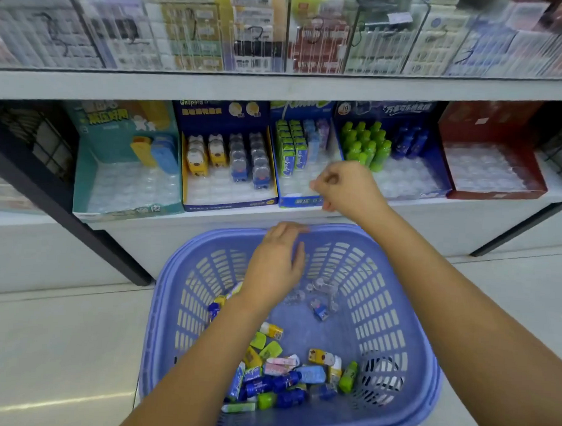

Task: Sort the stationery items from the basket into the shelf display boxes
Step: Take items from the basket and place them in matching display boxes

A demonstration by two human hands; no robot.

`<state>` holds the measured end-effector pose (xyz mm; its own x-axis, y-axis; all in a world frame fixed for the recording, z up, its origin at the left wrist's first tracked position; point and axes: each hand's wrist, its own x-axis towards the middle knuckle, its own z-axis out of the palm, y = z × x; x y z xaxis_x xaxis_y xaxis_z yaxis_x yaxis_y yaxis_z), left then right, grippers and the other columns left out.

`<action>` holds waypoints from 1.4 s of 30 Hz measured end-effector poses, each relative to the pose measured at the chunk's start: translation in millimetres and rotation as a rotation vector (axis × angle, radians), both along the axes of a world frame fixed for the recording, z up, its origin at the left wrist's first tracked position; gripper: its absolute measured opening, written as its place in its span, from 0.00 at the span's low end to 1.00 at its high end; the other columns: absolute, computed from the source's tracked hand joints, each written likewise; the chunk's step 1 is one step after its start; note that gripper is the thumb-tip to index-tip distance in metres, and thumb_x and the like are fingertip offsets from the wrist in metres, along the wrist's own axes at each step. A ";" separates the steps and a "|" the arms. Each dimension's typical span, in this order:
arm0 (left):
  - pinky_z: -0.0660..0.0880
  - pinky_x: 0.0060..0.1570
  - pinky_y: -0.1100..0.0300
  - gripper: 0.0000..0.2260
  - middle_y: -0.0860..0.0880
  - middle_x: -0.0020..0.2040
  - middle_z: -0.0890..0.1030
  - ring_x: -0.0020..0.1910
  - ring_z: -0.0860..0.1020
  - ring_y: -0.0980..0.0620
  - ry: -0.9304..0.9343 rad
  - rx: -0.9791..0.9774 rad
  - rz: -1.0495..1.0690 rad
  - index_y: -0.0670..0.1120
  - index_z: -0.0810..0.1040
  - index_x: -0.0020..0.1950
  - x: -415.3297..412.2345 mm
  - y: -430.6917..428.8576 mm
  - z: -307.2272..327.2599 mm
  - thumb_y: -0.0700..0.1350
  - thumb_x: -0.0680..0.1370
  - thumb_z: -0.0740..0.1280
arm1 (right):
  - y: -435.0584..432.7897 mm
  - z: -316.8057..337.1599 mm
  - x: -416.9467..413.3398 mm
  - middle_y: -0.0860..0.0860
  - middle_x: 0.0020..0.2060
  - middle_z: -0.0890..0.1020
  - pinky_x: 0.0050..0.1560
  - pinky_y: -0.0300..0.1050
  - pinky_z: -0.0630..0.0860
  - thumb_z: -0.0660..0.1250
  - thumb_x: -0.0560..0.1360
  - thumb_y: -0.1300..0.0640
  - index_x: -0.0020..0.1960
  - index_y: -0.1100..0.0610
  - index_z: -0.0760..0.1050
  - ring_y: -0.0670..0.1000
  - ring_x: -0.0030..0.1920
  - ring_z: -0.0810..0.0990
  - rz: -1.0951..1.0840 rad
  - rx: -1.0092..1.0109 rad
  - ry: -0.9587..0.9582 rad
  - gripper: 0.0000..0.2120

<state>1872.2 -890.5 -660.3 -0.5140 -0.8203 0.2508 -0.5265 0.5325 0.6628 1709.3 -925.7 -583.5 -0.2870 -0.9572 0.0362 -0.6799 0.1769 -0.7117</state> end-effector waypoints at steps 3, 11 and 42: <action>0.73 0.56 0.52 0.14 0.42 0.61 0.78 0.59 0.76 0.43 -0.341 0.281 -0.080 0.44 0.76 0.63 19.0 13.7 -49.0 0.40 0.79 0.61 | 45.8 -54.6 14.2 0.53 0.32 0.82 0.39 0.46 0.78 0.71 0.72 0.54 0.39 0.57 0.78 0.52 0.34 0.83 0.193 0.427 0.059 0.07; 0.66 0.66 0.51 0.26 0.42 0.75 0.62 0.72 0.63 0.43 -0.845 0.534 -0.337 0.45 0.59 0.77 51.0 31.7 -146.9 0.41 0.80 0.62 | 123.0 -194.7 17.8 0.58 0.66 0.72 0.55 0.46 0.74 0.63 0.78 0.49 0.69 0.63 0.66 0.57 0.63 0.74 0.342 1.320 0.180 0.26; 0.70 0.50 0.51 0.18 0.38 0.61 0.74 0.57 0.74 0.39 -1.165 0.266 -0.805 0.42 0.69 0.69 62.0 27.3 -161.0 0.39 0.79 0.62 | 104.7 -187.0 18.0 0.56 0.33 0.73 0.35 0.46 0.74 0.61 0.79 0.61 0.44 0.59 0.66 0.52 0.31 0.73 0.238 0.948 -0.282 0.06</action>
<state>1934.2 -863.3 -821.4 -0.6534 -0.1692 -0.7379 -0.4495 0.8710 0.1983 1727.3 -820.9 -770.6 0.0339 -0.5899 -0.8068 -0.5998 0.6337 -0.4885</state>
